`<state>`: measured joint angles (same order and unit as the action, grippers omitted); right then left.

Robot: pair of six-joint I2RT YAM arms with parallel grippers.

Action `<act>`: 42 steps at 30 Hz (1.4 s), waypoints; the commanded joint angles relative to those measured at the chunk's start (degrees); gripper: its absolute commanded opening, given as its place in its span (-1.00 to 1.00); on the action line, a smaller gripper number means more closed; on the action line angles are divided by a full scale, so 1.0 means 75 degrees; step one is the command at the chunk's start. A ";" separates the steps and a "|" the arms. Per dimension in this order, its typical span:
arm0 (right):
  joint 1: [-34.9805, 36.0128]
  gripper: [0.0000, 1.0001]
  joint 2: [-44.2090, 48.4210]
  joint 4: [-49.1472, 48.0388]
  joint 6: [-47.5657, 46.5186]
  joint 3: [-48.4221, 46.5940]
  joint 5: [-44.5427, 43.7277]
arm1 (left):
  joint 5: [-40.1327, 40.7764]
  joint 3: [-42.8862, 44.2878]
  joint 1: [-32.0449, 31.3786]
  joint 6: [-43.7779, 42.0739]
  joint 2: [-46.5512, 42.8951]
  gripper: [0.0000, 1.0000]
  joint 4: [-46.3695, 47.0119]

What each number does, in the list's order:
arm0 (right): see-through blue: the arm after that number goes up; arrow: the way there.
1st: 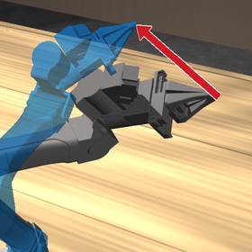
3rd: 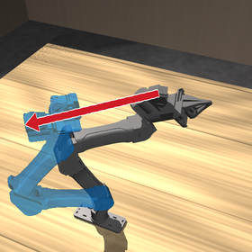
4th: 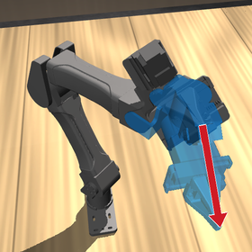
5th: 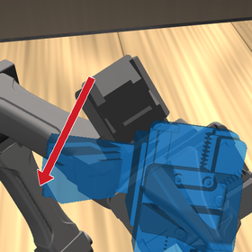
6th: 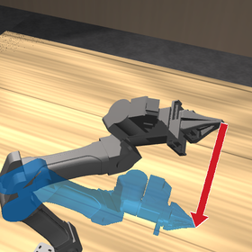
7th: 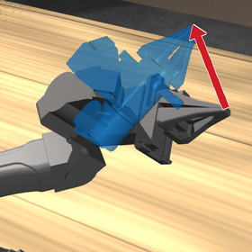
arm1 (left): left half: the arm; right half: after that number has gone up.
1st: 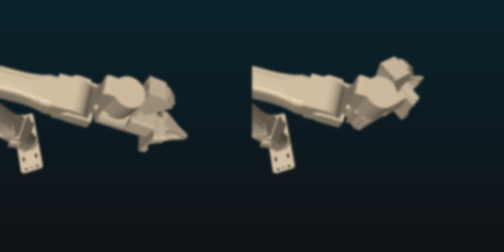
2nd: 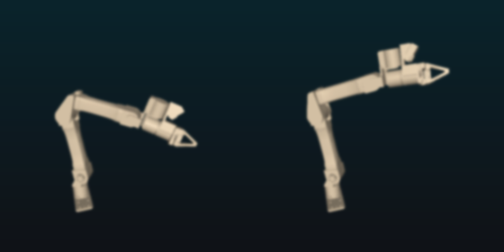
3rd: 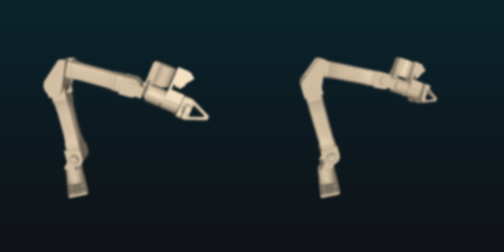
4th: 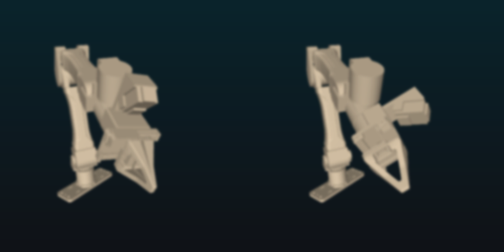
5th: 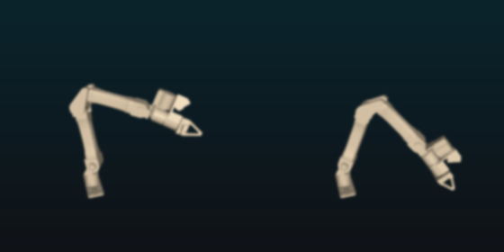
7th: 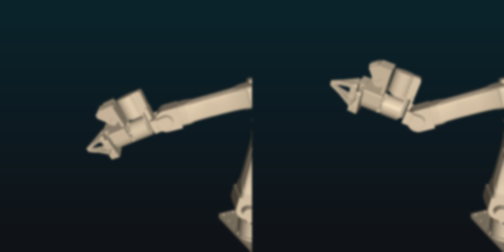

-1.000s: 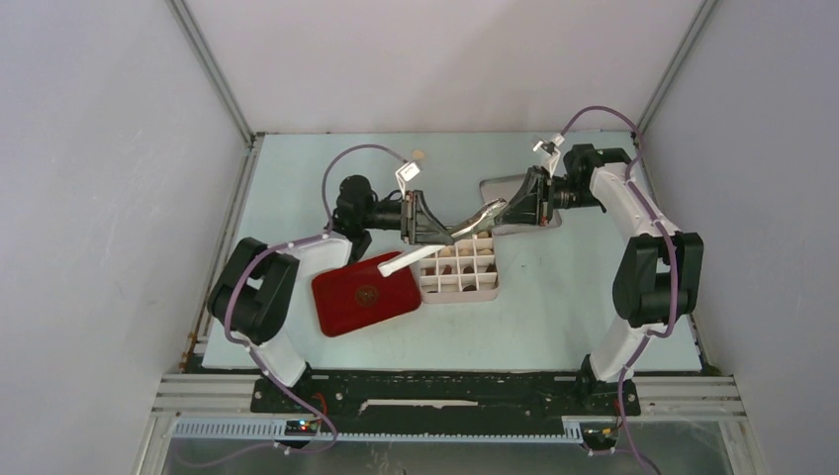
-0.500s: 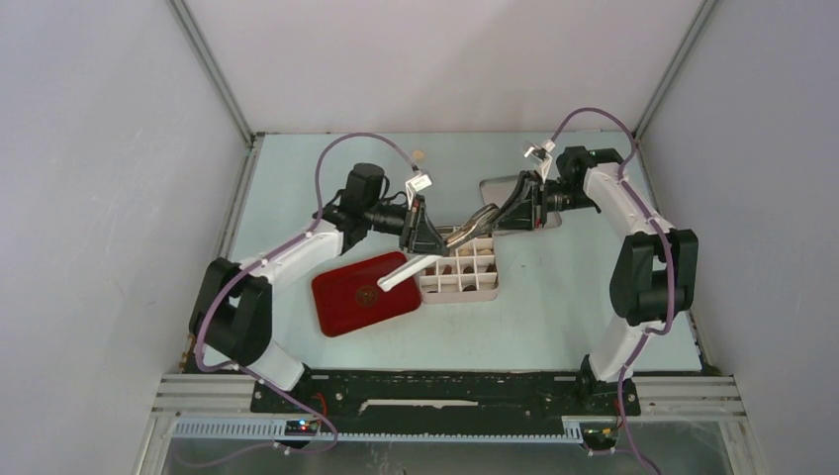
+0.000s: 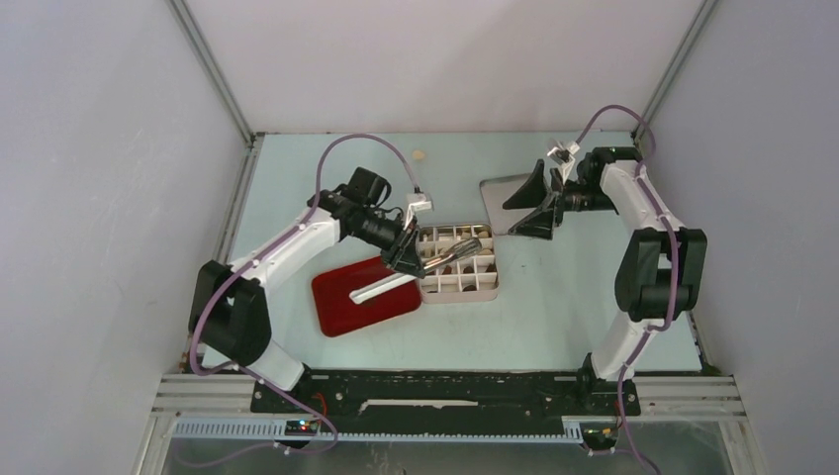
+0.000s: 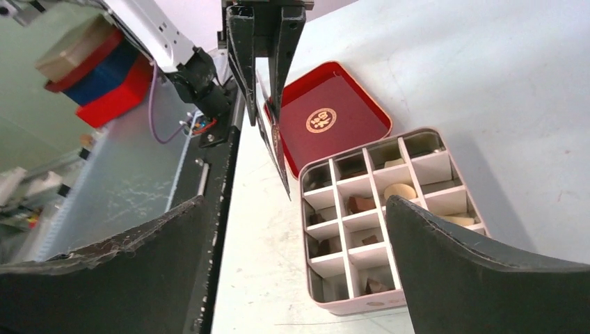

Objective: Pack the chocolate
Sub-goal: Pick up the clamp from the center of the board.

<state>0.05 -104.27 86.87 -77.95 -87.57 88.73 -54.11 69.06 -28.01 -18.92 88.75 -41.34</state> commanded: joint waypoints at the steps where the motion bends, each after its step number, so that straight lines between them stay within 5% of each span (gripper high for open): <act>1: 0.0154 0.99 0.0826 0.0606 -0.1400 0.0203 -0.0040 | 0.0156 0.0767 -0.0066 -0.1491 0.0004 -0.75 -0.1559; 4: 0.0369 0.99 0.0995 -0.1629 0.1045 0.0521 -0.0472 | 0.0067 0.1221 -0.0163 -0.2141 0.0219 -0.75 -0.2370; 5: 0.0513 0.99 0.1200 -0.3347 0.3159 0.0782 -0.0911 | -0.0007 0.1436 -0.0211 -0.2423 0.0340 -0.74 -0.2740; 7: 0.0940 0.99 0.1727 -0.7621 0.7668 0.1763 -0.3967 | -0.0117 0.1798 -0.0326 -0.2774 0.0620 -0.74 -0.3452; 8: 0.1106 0.99 0.1889 -0.8214 0.8037 0.1898 -0.5327 | -0.0146 0.1893 -0.0377 -0.2764 0.0724 -0.75 -0.3580; 14: 0.1372 0.99 0.2905 -0.9197 0.7936 0.2097 -0.5319 | 0.0034 0.1800 -0.0484 -0.1724 0.0760 -0.76 -0.2867; 17: 0.1474 0.99 0.3533 -1.0344 0.8879 0.2871 -0.7102 | 0.0291 0.2010 -0.0484 -0.1637 0.0927 -0.77 -0.3101; 21: 0.0445 0.99 0.3580 -1.2096 1.1744 0.3839 -0.5449 | 0.0543 0.2108 -0.0496 -0.1573 0.1069 -0.77 -0.3206; 24: 0.0505 0.98 0.3630 -1.1343 0.9906 0.3974 -0.3447 | 0.0537 0.2309 -0.0490 -0.1767 0.1238 -0.75 -0.3534; 28: 0.1694 0.87 0.4080 -0.8892 0.5871 0.3977 -0.4168 | 0.0450 0.2631 -0.0496 -0.2224 0.1461 -0.75 -0.4067; 30: 0.2247 0.78 0.4085 -0.8263 0.4805 0.3994 -0.4542 | 0.0453 0.2771 -0.0495 -0.2386 0.1555 -0.74 -0.4296; 42: 0.3139 0.71 0.3732 -0.7672 0.3963 0.3990 -0.4441 | 0.0586 0.2930 -0.0495 -0.2643 0.1561 -0.75 -0.4666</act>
<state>22.90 -75.96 27.20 -44.10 -57.43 54.43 -49.17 87.88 -31.55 -36.64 101.14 -74.41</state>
